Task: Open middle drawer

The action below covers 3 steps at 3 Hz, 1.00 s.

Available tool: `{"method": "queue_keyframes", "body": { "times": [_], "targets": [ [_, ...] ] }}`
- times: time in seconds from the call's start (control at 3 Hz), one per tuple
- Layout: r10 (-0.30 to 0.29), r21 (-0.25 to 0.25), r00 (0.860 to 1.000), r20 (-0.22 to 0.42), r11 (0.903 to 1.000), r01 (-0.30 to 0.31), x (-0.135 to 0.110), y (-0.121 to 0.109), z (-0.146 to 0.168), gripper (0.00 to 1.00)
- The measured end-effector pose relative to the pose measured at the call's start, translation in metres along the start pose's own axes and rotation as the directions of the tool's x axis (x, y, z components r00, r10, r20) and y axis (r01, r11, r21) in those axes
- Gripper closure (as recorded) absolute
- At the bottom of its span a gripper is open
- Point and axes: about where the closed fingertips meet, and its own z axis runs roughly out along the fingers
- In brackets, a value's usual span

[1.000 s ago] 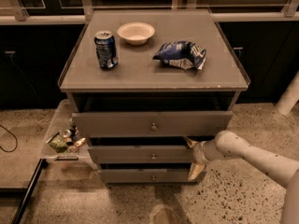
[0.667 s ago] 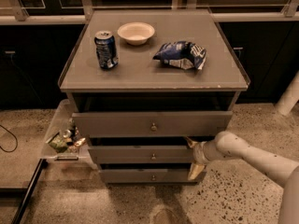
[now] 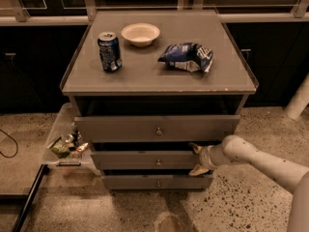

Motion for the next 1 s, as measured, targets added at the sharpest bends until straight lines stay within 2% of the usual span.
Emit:
{"method": "queue_keyframes", "body": {
  "times": [0.67, 1.0],
  "targets": [
    [0.0, 0.0, 1.0, 0.0, 1.0, 0.0, -0.0059, -0.0069, -0.0101, 0.84],
    [0.0, 0.0, 1.0, 0.0, 1.0, 0.0, -0.0059, -0.0069, -0.0101, 0.8]
  ]
}}
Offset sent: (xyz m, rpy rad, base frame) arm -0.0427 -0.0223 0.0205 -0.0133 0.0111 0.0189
